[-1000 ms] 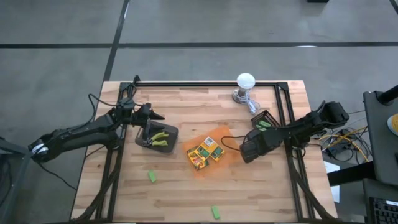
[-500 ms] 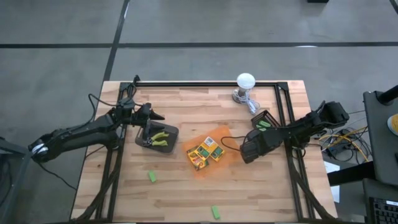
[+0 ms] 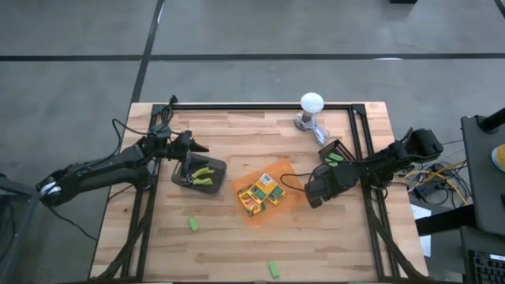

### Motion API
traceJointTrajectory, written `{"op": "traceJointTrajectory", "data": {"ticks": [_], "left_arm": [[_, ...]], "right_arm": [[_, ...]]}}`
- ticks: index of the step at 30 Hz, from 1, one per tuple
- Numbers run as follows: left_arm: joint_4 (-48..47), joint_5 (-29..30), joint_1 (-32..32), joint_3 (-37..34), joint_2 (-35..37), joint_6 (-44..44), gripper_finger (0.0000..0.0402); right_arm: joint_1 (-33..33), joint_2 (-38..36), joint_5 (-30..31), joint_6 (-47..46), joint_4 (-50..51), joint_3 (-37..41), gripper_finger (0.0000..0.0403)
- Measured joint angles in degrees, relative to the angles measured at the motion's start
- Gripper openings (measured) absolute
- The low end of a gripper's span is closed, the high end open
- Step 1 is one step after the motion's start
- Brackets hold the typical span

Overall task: Pick & Place School Supplies
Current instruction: Put the right green eraser into the black basket

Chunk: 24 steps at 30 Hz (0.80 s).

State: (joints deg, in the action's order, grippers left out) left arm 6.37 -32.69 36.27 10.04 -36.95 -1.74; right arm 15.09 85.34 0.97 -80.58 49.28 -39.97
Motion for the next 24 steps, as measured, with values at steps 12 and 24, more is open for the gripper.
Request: {"op": "traceJointTrajectory", "data": {"ticks": [12,24], "left_arm": [[-0.01,0.0,0.0,0.02,0.0,0.0,0.0259],[0.0,-0.01,0.0,0.02,0.0,0.0,0.0259]], "right_arm": [[0.02,-2.0,0.5,-4.33,-0.04,0.02,0.0048],[0.02,-14.22,5.89,-7.55,0.79,-0.02,0.0046]]}}
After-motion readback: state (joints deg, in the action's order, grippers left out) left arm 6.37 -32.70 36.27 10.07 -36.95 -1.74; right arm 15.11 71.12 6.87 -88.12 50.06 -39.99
